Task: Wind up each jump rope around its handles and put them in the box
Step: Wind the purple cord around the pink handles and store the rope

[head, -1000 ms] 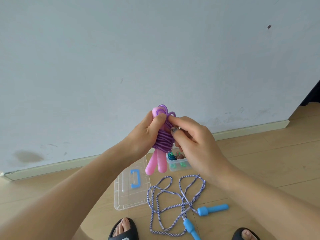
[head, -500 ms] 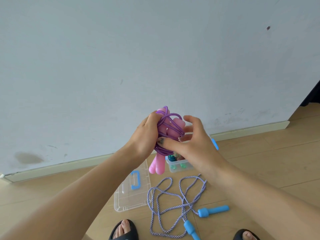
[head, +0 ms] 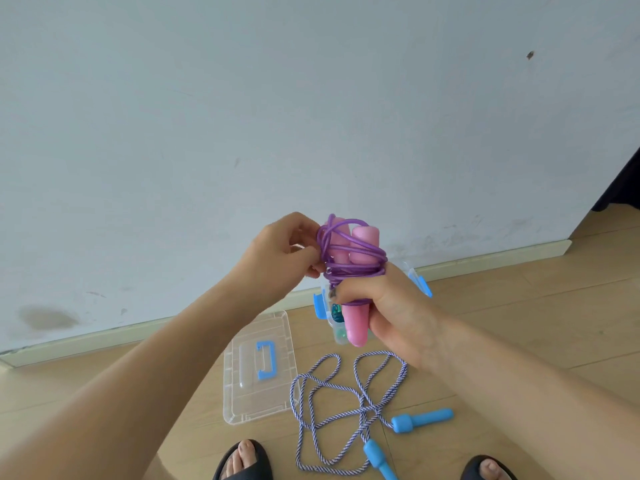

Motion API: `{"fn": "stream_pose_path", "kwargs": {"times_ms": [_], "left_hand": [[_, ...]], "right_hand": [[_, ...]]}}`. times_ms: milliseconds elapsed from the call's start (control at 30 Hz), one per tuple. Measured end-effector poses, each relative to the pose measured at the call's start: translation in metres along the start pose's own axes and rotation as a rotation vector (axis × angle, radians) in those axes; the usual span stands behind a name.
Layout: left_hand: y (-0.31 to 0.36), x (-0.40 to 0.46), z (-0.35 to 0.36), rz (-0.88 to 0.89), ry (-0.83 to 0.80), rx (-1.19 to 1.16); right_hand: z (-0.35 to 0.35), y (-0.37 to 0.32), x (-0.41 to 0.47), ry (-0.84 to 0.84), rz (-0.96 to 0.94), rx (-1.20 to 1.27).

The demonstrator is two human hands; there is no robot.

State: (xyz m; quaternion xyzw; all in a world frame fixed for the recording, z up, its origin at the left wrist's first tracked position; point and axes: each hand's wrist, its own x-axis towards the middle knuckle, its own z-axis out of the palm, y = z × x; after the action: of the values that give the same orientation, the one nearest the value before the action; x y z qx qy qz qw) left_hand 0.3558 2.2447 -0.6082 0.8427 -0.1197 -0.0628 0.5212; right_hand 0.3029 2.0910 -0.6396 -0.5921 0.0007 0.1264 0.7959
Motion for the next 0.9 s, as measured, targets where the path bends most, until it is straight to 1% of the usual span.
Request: {"fn": "stream_pose_path", "kwargs": {"times_ms": [100, 200, 267, 333, 400, 500, 567, 633, 700, 800, 867, 900], "left_hand": [[0.006, 0.001, -0.004, -0.045, -0.036, -0.177], [0.005, 0.001, -0.009, 0.018, -0.097, -0.132], [0.004, -0.001, -0.011, 0.056, -0.123, -0.129], [0.002, -0.001, -0.01, 0.073, -0.099, -0.084], [0.002, -0.001, -0.008, 0.083, -0.065, -0.01], [0.0, 0.0, -0.007, 0.032, -0.066, 0.011], [-0.001, 0.005, -0.007, -0.021, -0.107, -0.123], [-0.001, 0.008, -0.006, -0.087, -0.181, -0.356], [0.001, 0.009, -0.007, -0.127, -0.236, -0.522], [0.0, 0.009, -0.01, -0.155, -0.272, -0.582], [-0.003, 0.011, -0.01, -0.192, -0.265, -0.528], [-0.006, 0.012, -0.009, -0.216, -0.236, -0.475]], "right_hand": [[-0.001, -0.004, 0.001, -0.023, 0.034, -0.024], [-0.003, -0.004, -0.001, -0.029, 0.09, -0.036], [0.0, -0.003, -0.004, -0.049, 0.073, -0.039], [0.005, -0.002, -0.006, -0.029, 0.052, -0.035], [0.006, -0.004, -0.004, 0.028, 0.06, -0.064], [-0.002, -0.011, 0.001, 0.071, 0.171, -0.056], [-0.006, -0.015, 0.003, 0.083, 0.209, 0.001], [-0.008, -0.018, 0.004, 0.06, 0.201, 0.091], [-0.009, -0.021, 0.006, 0.025, 0.171, 0.156], [-0.016, -0.024, 0.009, -0.02, 0.173, 0.151], [-0.02, -0.022, 0.011, -0.033, 0.194, 0.043], [-0.022, -0.021, 0.012, -0.021, 0.191, -0.038]]}}
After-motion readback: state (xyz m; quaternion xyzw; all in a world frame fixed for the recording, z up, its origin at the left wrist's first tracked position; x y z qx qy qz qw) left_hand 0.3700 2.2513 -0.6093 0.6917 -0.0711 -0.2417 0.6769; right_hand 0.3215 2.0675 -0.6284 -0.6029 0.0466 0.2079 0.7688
